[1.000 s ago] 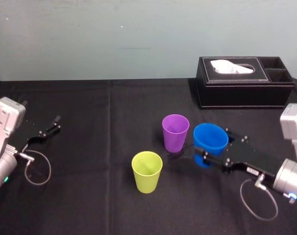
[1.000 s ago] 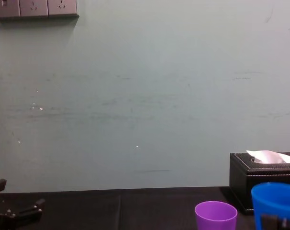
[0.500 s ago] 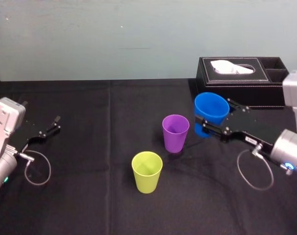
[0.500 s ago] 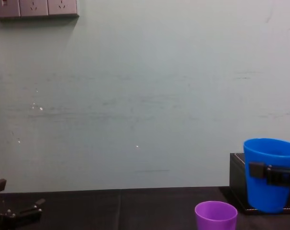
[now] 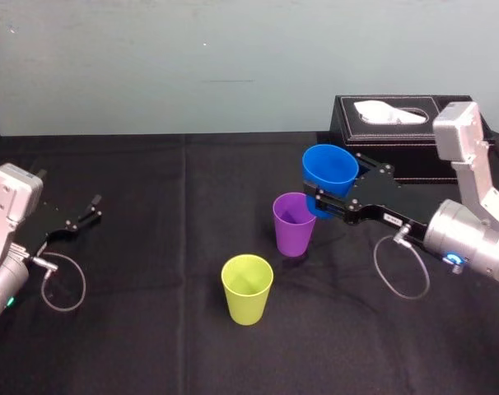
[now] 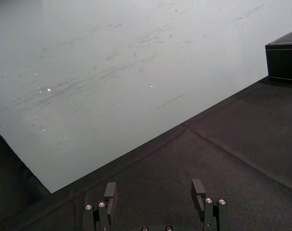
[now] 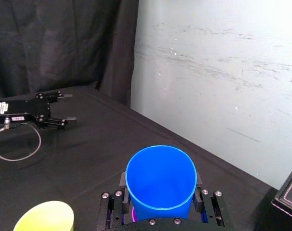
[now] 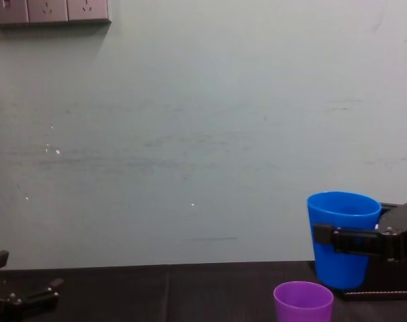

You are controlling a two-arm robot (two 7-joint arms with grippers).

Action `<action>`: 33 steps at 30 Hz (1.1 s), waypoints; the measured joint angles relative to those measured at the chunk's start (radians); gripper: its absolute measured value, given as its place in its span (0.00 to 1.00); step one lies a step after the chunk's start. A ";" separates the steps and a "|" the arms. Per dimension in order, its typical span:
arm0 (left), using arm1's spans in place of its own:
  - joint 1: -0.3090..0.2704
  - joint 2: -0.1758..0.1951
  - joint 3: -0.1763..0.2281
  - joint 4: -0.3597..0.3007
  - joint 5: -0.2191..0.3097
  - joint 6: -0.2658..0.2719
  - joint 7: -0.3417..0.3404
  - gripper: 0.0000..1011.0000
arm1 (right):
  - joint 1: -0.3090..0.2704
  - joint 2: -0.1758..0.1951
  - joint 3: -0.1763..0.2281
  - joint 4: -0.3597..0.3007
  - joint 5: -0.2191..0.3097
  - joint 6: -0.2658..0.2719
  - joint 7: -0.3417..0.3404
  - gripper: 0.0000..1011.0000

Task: Stack the three plastic cups sequentially using one hand.

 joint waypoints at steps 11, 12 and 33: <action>0.000 0.000 0.000 0.000 0.000 0.000 0.000 1.00 | 0.042 -0.034 -0.039 0.041 -0.036 0.005 -0.002 0.72; 0.000 0.000 0.000 0.000 0.000 0.000 0.000 1.00 | 0.045 -0.036 -0.041 0.044 -0.038 0.005 -0.002 0.72; 0.000 0.000 0.000 0.000 0.000 0.000 0.000 1.00 | 0.090 -0.066 -0.073 0.100 -0.068 0.013 0.012 0.72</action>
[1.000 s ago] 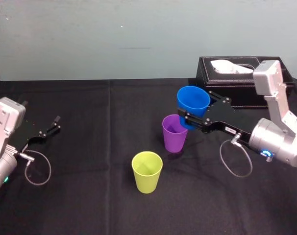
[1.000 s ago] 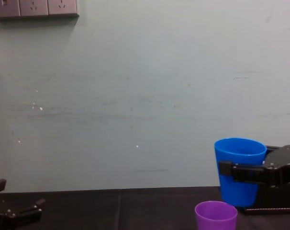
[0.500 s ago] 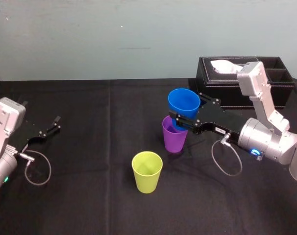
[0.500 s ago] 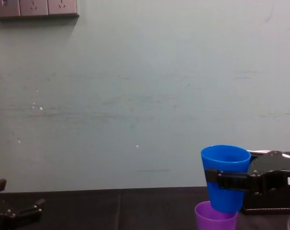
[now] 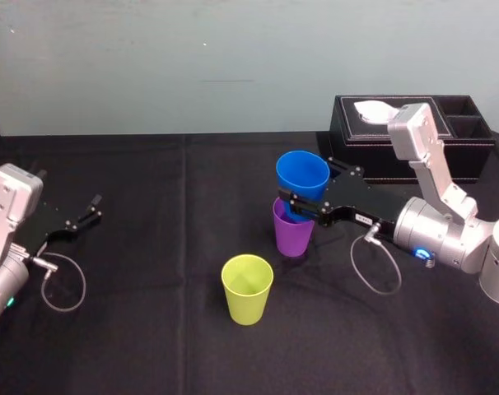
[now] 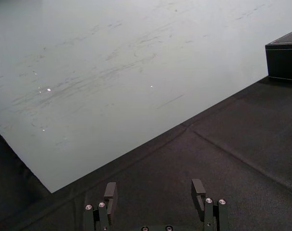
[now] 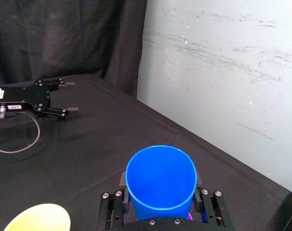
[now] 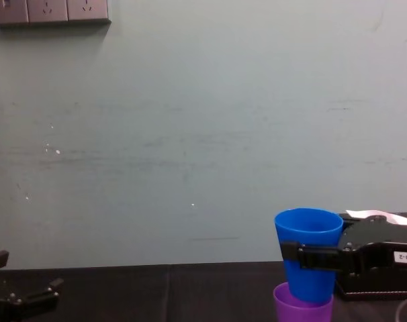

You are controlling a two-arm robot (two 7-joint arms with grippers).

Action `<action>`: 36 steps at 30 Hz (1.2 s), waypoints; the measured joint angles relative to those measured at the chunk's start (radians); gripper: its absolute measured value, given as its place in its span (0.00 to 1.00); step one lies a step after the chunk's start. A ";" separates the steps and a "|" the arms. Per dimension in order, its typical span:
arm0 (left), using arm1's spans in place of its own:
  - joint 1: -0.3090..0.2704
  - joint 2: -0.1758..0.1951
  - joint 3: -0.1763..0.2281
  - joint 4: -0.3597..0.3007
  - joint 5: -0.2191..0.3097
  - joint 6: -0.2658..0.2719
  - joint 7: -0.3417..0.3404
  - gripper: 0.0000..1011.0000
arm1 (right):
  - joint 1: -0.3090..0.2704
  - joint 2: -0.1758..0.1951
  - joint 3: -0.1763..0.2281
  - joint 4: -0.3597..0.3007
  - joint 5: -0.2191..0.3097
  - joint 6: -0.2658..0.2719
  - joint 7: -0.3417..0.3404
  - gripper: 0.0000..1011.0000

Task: Stack the three plastic cups sequentially using one hand.

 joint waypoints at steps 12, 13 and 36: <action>0.000 0.000 0.000 0.000 0.000 0.000 0.000 1.00 | 0.014 -0.005 -0.013 0.019 -0.005 0.002 0.013 0.72; 0.000 0.000 0.000 0.000 0.000 0.000 0.000 1.00 | 0.015 -0.006 -0.013 0.021 -0.005 0.001 0.014 0.72; 0.000 0.000 0.000 0.000 0.000 0.000 0.000 1.00 | 0.036 -0.025 -0.018 0.083 -0.002 -0.027 0.029 0.72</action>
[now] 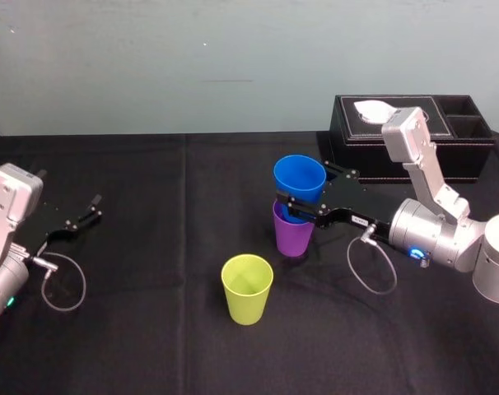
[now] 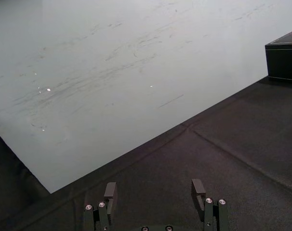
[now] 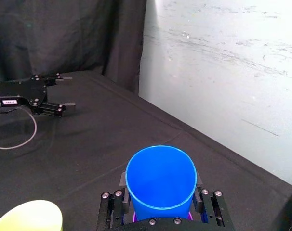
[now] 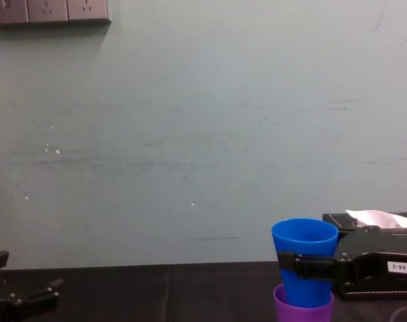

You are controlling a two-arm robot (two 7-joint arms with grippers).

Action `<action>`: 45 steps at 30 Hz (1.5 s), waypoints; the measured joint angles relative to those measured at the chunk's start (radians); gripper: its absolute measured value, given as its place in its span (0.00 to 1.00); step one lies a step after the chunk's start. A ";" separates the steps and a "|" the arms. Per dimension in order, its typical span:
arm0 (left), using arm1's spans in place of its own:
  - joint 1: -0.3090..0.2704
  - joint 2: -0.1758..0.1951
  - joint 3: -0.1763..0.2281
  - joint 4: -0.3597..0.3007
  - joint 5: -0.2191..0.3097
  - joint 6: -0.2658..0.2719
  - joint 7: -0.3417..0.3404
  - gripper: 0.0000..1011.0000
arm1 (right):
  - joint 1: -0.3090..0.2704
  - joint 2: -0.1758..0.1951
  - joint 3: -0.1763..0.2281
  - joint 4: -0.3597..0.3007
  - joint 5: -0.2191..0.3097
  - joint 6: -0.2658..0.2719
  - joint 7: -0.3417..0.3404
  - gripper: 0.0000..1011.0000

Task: Stack the three plastic cups sequentially using one hand.

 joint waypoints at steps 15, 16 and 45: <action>0.000 0.000 0.000 0.000 0.000 0.000 0.000 1.00 | 0.023 -0.026 -0.006 0.070 0.012 -0.027 0.026 0.72; 0.000 0.000 0.000 0.000 0.000 0.000 0.000 1.00 | 0.023 -0.026 -0.006 0.071 0.013 -0.028 0.027 0.72; 0.000 0.000 0.000 0.000 0.000 0.000 0.000 1.00 | 0.022 -0.025 -0.007 0.089 0.040 -0.027 0.041 0.74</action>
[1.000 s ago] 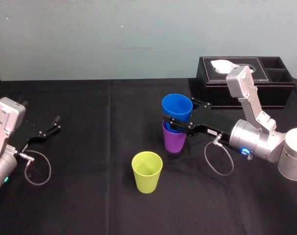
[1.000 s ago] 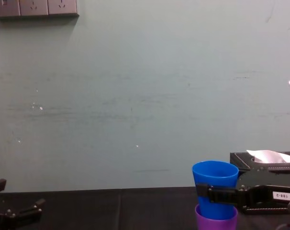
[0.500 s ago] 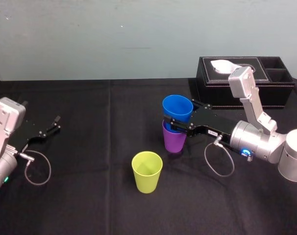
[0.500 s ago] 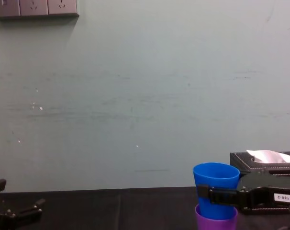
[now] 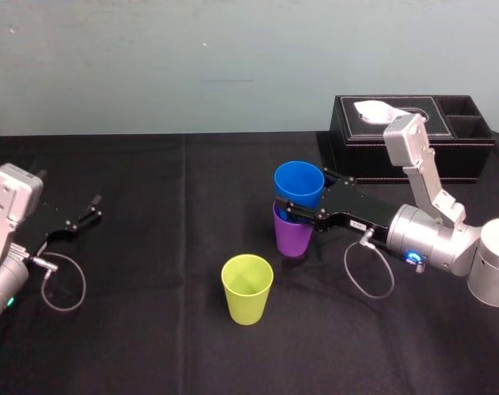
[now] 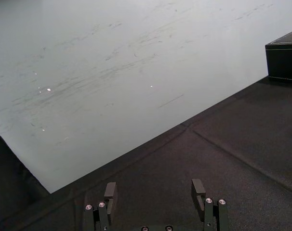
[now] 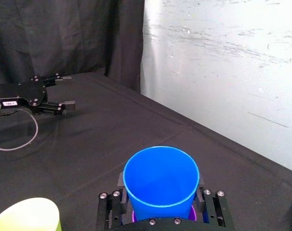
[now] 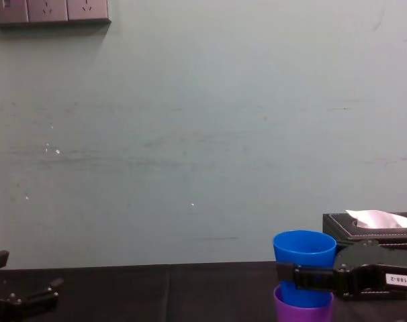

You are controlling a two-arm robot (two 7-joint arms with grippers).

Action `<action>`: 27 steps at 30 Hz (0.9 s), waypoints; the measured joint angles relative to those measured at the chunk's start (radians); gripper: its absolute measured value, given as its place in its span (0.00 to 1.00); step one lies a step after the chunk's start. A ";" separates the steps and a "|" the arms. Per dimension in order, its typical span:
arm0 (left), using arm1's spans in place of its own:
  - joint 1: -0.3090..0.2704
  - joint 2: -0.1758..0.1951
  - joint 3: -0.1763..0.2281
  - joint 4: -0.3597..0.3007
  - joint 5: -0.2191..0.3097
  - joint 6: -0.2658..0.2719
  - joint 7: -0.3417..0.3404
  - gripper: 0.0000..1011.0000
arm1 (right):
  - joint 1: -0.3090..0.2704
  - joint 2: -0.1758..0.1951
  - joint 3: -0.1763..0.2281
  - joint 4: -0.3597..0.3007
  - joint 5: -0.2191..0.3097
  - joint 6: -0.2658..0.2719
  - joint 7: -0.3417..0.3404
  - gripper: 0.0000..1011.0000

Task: Stack the three plastic cups sequentially using one hand.

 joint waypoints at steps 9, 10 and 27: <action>0.000 0.000 0.000 0.000 0.000 0.000 0.000 1.00 | 0.000 0.000 0.001 0.000 0.000 0.000 0.000 0.96; 0.000 0.000 0.000 0.000 0.000 0.000 0.000 1.00 | 0.000 0.000 0.001 -0.001 0.000 0.000 0.000 0.98; 0.000 0.000 0.000 0.000 0.000 0.000 0.000 1.00 | -0.027 0.018 0.014 -0.039 0.009 -0.013 0.000 0.99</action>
